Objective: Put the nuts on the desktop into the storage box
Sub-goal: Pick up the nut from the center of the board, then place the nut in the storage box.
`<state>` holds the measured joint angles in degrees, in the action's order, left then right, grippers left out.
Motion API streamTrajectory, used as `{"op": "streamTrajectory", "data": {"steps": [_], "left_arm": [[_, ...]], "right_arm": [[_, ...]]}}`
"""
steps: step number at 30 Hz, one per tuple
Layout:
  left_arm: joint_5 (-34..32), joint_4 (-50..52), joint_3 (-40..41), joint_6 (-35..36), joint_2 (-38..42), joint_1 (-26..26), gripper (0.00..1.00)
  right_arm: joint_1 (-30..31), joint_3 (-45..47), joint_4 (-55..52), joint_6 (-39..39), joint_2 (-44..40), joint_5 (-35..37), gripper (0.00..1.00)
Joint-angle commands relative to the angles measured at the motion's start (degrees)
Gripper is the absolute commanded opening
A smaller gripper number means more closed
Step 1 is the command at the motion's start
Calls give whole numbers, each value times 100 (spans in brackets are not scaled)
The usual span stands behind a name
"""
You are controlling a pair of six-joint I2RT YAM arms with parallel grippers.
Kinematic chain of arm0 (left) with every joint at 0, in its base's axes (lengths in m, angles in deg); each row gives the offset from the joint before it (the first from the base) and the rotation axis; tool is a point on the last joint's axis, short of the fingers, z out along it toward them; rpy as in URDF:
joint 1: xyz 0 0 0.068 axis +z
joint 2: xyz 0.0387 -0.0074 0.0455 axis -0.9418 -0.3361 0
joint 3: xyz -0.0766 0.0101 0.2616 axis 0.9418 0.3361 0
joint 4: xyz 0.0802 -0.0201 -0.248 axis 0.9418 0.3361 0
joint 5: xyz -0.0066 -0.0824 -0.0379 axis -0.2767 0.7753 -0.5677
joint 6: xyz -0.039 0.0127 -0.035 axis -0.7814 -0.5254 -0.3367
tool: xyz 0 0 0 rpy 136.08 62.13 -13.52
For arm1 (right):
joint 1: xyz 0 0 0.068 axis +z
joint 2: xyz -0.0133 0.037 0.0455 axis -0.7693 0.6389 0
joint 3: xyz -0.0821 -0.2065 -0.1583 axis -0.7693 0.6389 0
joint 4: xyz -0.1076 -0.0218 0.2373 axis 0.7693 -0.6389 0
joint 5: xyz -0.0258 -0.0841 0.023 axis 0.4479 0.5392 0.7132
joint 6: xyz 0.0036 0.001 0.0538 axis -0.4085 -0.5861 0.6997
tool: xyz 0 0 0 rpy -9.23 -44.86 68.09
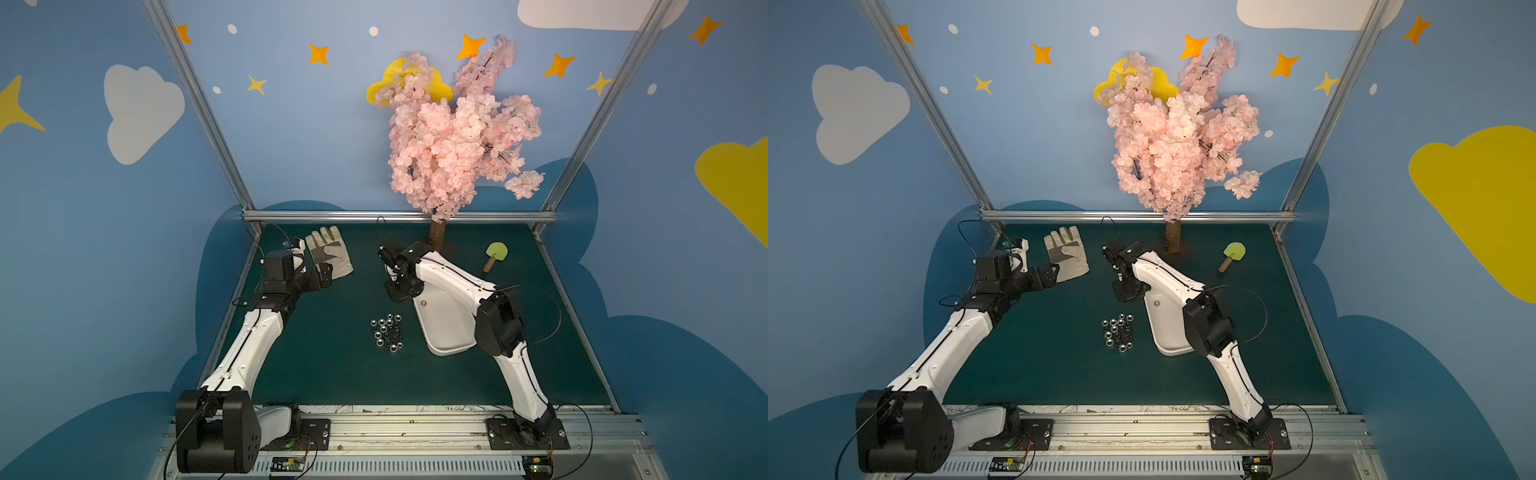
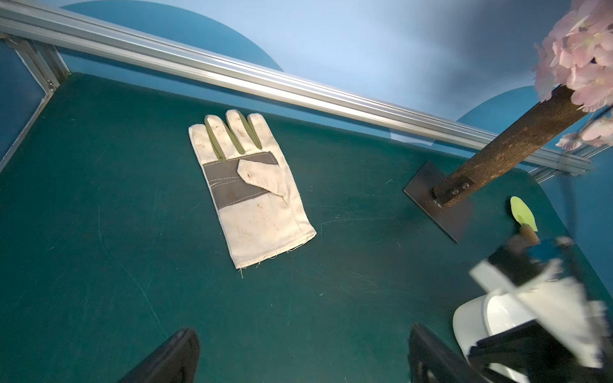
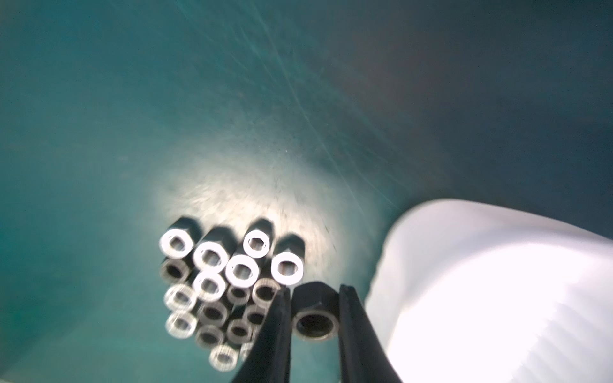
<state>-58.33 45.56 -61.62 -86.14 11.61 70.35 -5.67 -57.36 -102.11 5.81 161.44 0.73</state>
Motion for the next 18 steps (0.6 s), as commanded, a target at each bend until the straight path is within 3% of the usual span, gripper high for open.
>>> {"op": "streamTrajectory", "data": {"steps": [1,9,18], "left_arm": [[29,4,-151,54,-29,1,100],[22,3,-118,38,-1,1,100],[49,26,-116,41,-9,1,100]], "right_arm": [[-463,456,154,123,-655,191,14],[-1201,1679,218,-25,-889,145,13],[-1256,1611,383,-115,-238,4,14]]}}
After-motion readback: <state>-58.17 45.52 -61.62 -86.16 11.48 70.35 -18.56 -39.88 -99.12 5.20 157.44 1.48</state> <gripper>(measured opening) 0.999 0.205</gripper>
